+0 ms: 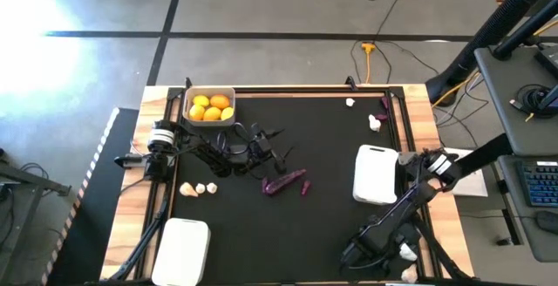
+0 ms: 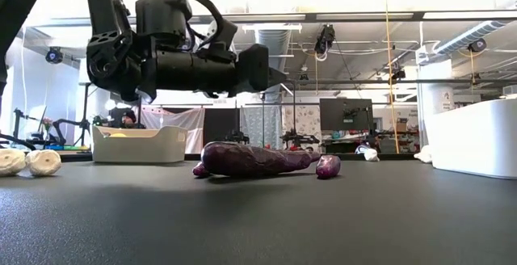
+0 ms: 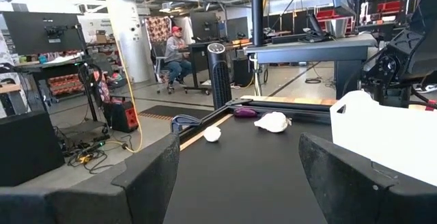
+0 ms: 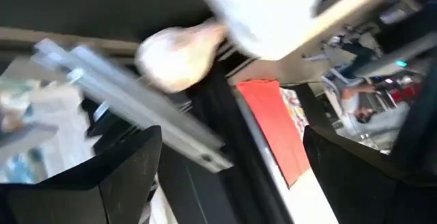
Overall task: Sort produce into baskets
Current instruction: Put the middle right garlic into the middle right white bin
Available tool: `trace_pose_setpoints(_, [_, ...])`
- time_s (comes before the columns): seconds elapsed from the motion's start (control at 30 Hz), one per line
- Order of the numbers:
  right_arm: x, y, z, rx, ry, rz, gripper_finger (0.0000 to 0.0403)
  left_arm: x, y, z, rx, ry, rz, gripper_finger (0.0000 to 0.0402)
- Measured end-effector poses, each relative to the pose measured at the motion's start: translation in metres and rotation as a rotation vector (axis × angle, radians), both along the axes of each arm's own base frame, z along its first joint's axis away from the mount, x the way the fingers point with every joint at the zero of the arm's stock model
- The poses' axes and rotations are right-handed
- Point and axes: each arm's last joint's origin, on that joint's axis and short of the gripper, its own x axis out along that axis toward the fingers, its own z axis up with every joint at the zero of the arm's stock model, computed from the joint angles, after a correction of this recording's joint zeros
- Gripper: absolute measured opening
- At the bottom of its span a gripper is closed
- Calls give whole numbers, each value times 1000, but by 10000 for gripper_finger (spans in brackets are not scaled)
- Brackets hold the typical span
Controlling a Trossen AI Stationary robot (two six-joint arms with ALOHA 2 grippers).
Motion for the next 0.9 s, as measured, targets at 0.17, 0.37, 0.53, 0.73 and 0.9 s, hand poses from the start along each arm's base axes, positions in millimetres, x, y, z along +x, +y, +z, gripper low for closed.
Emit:
trace_pose_setpoints(0.17, [-2, 0, 1, -5, -9, 18, 355, 1, 0, -1, 0, 19, -1, 283])
trace_pose_setpoints(0.37, [-5, -4, -6, 9, -46, 68, 368, 1, 0, -4, 1, 42, -1, 283])
trace_pose_setpoints(0.53, [-15, -15, -20, -17, -81, 160, 368, 1, 0, -4, 1, 46, -1, 283])
trace_pose_setpoints(0.73, [-25, -21, -37, 19, -94, 183, 368, 1, 0, -5, 1, 58, -1, 283])
trace_pose_setpoints(0.9, [-22, -17, -49, 60, -167, 151, 368, 1, 0, -6, 1, 65, -1, 283])
